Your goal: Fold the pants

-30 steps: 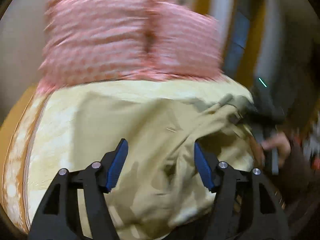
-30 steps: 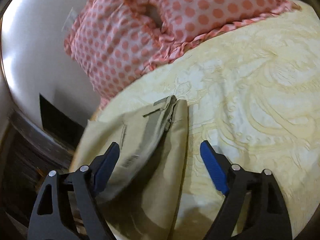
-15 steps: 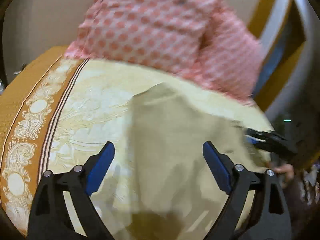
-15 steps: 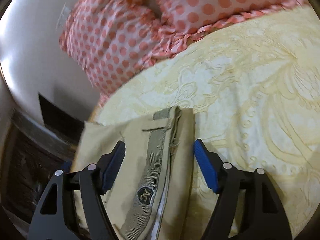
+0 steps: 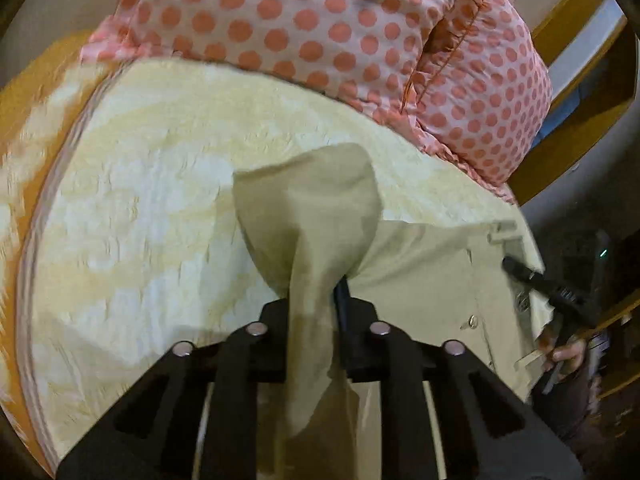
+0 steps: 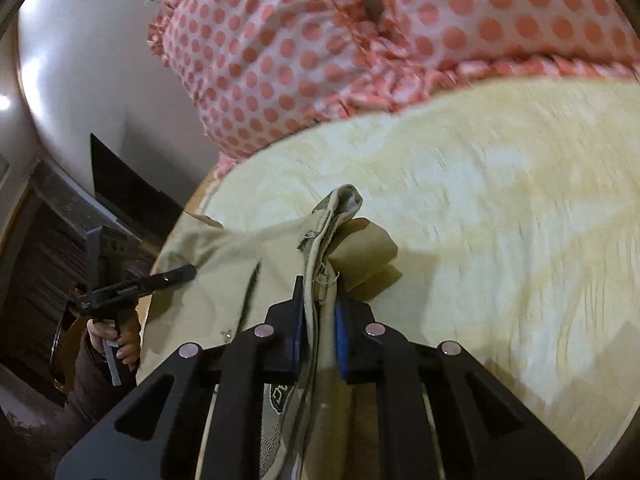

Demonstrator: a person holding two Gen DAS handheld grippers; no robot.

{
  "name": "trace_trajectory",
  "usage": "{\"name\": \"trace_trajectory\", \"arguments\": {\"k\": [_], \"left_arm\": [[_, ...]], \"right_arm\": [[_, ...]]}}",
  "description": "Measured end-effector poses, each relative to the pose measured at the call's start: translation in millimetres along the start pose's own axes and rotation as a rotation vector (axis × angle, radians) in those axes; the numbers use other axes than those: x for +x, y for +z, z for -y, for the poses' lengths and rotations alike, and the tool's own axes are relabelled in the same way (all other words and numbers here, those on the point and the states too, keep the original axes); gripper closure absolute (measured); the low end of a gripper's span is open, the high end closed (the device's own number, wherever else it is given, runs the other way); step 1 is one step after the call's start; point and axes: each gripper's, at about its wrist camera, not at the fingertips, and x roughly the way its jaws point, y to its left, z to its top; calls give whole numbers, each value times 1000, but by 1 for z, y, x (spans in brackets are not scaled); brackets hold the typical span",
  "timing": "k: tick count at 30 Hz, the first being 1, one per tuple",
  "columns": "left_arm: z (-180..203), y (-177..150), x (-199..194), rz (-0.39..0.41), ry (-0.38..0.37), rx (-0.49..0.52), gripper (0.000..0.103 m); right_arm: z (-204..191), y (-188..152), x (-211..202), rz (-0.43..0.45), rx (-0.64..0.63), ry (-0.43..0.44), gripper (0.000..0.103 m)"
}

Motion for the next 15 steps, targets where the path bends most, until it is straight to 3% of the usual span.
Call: {"name": "trace_trajectory", "arguments": {"k": [3, 6, 8, 9, 11, 12, 13, 14, 15], "left_arm": [[18, 34, 7, 40, 69, 64, 90], [28, 75, 31, 107, 111, 60, 88], [33, 93, 53, 115, 176, 83, 79], [36, 99, 64, 103, 233, 97, 72], [37, 100, 68, 79, 288, 100, 59], [38, 94, 58, 111, 308, 110, 52], [39, 88, 48, 147, 323, 124, 41], [41, 78, 31, 198, 321, 144, 36], [43, 66, 13, 237, 286, 148, 33]], "right_arm": [[-7, 34, 6, 52, -58, -51, 90], [7, 68, 13, 121, -35, -101, 90], [20, 84, 20, 158, -17, -153, 90], [27, 90, 29, 154, -29, -228, 87], [38, 92, 45, 85, -39, -342, 75], [43, 90, 45, 59, -21, -368, 67], [46, 84, 36, 65, 3, -368, 66], [45, 77, 23, 94, 11, -352, 63], [40, 68, 5, 137, 14, -303, 45]]}}
